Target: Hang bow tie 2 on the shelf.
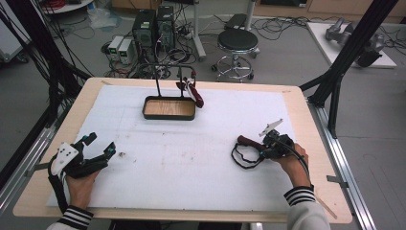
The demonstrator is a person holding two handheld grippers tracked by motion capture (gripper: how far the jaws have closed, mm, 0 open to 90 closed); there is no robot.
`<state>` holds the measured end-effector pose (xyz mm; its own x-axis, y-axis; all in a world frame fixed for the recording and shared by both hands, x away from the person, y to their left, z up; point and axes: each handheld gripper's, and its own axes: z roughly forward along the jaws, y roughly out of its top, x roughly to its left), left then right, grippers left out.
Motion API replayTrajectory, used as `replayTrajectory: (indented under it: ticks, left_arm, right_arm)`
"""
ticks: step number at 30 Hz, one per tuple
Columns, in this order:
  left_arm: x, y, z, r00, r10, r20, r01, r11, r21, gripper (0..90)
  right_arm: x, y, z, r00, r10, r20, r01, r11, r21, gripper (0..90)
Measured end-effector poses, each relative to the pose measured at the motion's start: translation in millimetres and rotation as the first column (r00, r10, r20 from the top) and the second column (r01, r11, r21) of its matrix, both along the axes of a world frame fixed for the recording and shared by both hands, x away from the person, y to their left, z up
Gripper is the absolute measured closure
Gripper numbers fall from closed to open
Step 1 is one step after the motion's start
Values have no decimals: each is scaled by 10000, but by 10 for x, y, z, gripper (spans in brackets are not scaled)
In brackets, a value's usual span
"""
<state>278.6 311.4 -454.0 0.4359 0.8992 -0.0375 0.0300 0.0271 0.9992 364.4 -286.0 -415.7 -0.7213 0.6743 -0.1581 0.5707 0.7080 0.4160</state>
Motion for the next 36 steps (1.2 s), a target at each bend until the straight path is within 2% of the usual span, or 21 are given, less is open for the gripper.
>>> replayTrajectory:
  ticks: [4, 12, 26, 31, 36]
  left_arm:
    - [0, 2, 0, 10000, 2, -4, -2, 10000, 16, 178]
    - [0, 3, 0, 10000, 1, -13, -1, 10000, 14, 178]
    - [0, 0, 1, 10000, -1, -3, 1, 10000, 21, 178]
    - [0, 0, 0, 10000, 2, 3, -2, 10000, 15, 178]
    - [0, 0, 0, 10000, 1, 8, -1, 10000, 5, 178]
  right_arm:
    - [2, 10, 7, 9998, -172, 73, 173, 9997, -166, 765]
    - [11, -3, 20, 9993, -370, 84, 370, 9993, -52, 793]
    - [-29, 23, 112, 9986, -312, 418, 268, 9945, 1014, 794]
    - [-35, 39, 159, 9977, -350, 573, 243, 9838, 1775, 795]
    - [-38, 60, 178, 9965, -351, 754, 192, 9790, 2027, 795]
